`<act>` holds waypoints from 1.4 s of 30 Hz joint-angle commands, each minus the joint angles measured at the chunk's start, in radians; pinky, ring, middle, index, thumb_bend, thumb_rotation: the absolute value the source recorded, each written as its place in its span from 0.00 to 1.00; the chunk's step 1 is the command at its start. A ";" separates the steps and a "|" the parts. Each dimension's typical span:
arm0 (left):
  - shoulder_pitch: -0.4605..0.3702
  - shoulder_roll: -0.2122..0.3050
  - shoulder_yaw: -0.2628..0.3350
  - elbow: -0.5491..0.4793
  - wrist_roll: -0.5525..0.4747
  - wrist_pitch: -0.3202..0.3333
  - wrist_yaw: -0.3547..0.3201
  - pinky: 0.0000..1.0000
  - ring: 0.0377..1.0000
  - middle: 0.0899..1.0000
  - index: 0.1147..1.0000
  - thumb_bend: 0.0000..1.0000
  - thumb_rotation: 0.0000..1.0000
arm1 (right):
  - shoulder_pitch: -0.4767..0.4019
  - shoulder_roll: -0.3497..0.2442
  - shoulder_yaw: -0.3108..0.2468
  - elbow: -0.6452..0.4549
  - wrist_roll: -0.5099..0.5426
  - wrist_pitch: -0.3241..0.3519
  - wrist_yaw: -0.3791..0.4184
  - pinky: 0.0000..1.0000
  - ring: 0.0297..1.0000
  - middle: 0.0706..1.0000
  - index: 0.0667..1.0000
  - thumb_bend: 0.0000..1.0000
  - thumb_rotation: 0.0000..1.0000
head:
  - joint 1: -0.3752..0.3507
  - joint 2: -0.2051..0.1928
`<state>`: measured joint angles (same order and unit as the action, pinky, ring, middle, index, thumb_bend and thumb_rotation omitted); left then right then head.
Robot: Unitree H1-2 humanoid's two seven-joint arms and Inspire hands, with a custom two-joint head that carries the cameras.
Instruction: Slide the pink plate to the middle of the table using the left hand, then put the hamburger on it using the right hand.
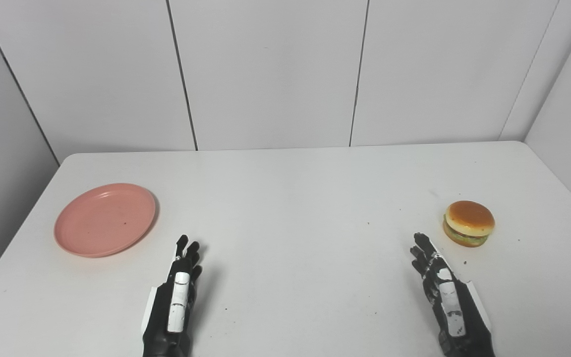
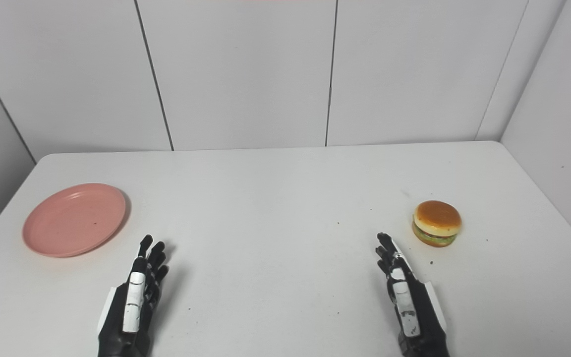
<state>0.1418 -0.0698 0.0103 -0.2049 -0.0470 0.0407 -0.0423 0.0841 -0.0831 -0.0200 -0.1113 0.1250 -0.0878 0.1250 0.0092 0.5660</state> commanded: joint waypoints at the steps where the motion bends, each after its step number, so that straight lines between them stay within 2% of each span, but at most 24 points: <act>1: 0.059 0.009 -0.014 0.000 0.011 -0.007 0.000 1.00 1.00 0.97 0.98 0.76 0.94 | 0.013 -0.019 -0.005 0.029 0.013 0.001 0.013 0.98 0.96 0.97 0.91 0.89 1.00 | 0.032 -0.012; 10: 0.052 -0.022 -0.061 0.059 0.060 -0.064 0.038 1.00 0.99 0.96 0.97 0.76 0.93 | 0.001 -0.058 -0.034 0.097 0.069 -0.040 0.060 1.00 0.97 0.97 0.92 0.84 1.00 | 0.141 -0.076; 21: 0.047 -0.034 -0.092 0.102 0.081 -0.109 0.067 1.00 0.98 0.96 0.97 0.65 0.95 | -0.016 -0.082 -0.041 0.170 0.100 -0.089 0.090 1.00 0.97 0.98 0.93 0.79 1.00 | 0.194 -0.133; 30: 0.044 -0.028 -0.106 0.130 0.092 -0.146 0.079 1.00 0.97 0.95 0.98 0.63 0.94 | -0.023 -0.083 -0.041 0.199 0.104 -0.096 0.095 1.00 0.98 0.98 0.94 0.83 1.00 | 0.205 -0.179; 37: 0.040 -0.031 -0.101 0.149 0.086 -0.169 0.082 1.00 0.97 0.94 0.98 0.62 0.92 | -0.027 -0.085 -0.039 0.216 0.108 -0.113 0.103 1.00 0.97 0.98 0.94 0.81 1.00 | 0.205 -0.193; 40: 0.042 -0.047 -0.084 0.156 0.048 -0.228 0.090 1.00 0.95 0.93 0.97 0.58 0.86 | -0.029 -0.089 -0.036 0.223 0.098 -0.119 0.105 1.00 0.97 0.99 0.94 0.83 1.00 | 0.199 -0.195; 42: 0.041 -0.050 -0.074 0.151 0.020 -0.255 0.092 1.00 0.95 0.93 0.96 0.60 0.83 | -0.031 -0.089 -0.036 0.227 0.097 -0.121 0.104 1.00 0.97 0.98 0.94 0.83 1.00 | 0.196 -0.194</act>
<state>0.1288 -0.0942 -0.0710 -0.0604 -0.0046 -0.1939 0.0467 0.0490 -0.1460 -0.0427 0.0234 0.2359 -0.2333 0.2355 0.2056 0.3712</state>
